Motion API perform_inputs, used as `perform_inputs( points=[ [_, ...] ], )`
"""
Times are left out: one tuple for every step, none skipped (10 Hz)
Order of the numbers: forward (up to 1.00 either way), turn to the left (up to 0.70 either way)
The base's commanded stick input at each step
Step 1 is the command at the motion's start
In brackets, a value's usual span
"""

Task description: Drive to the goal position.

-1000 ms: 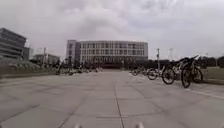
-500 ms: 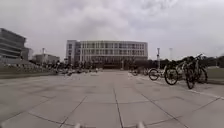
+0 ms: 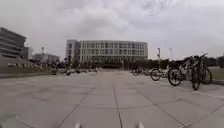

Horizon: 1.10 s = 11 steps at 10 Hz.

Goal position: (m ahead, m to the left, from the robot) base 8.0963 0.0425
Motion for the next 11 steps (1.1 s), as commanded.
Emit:
perform_inputs(
  points=[
    [0.5,0.0],
    [0.5,0.0],
    [0.5,0.0],
    [0.5,0.0],
    [0.5,0.0],
    [0.5,0.0],
    [0.5,0.0],
    [0.5,0.0],
    [0.5,0.0],
    [0.5,0.0],
    [0.5,0.0]
  ],
)
